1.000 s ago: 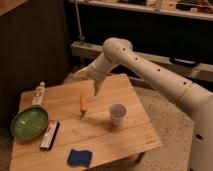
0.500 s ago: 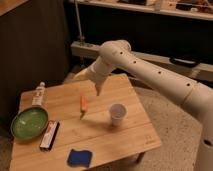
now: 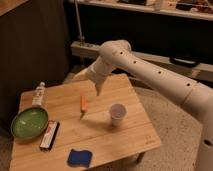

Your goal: Drag the pepper across the table

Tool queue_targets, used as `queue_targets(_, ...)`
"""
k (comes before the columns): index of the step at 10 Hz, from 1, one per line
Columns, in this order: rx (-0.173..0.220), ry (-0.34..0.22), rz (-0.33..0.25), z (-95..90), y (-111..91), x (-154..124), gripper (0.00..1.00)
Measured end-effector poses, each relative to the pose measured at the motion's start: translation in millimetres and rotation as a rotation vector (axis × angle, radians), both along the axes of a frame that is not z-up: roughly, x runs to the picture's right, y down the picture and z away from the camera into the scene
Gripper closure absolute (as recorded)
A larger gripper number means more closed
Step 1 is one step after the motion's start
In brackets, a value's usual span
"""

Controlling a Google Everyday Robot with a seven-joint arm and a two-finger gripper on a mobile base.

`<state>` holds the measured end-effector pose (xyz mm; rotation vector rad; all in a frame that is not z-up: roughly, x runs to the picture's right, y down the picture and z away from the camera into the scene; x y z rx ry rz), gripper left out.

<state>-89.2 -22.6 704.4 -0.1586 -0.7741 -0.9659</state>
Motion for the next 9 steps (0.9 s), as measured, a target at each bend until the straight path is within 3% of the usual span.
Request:
queue_targets(1,0.008,0.005,-0.011,1.3,-0.7,0.9,0.2)
queue_targets(2,0.049,0.041,-0.079,7.0,-6.3,-0.8,0.2)
queue_targets(5,0.205,0.171,-0.355,22.9,-32.9,-5.2,0.2)
queue_targets(6,0.256,0.201,-0.424,26.5,-40.7,-4.1,0.2)
queue_targets(7,0.279,0.212,-0.456,27.4,-44.4,-5.5,0.2)
queue_targets(9,0.288,0.221,-0.469,28.9,-46.1,-3.4,0.2)
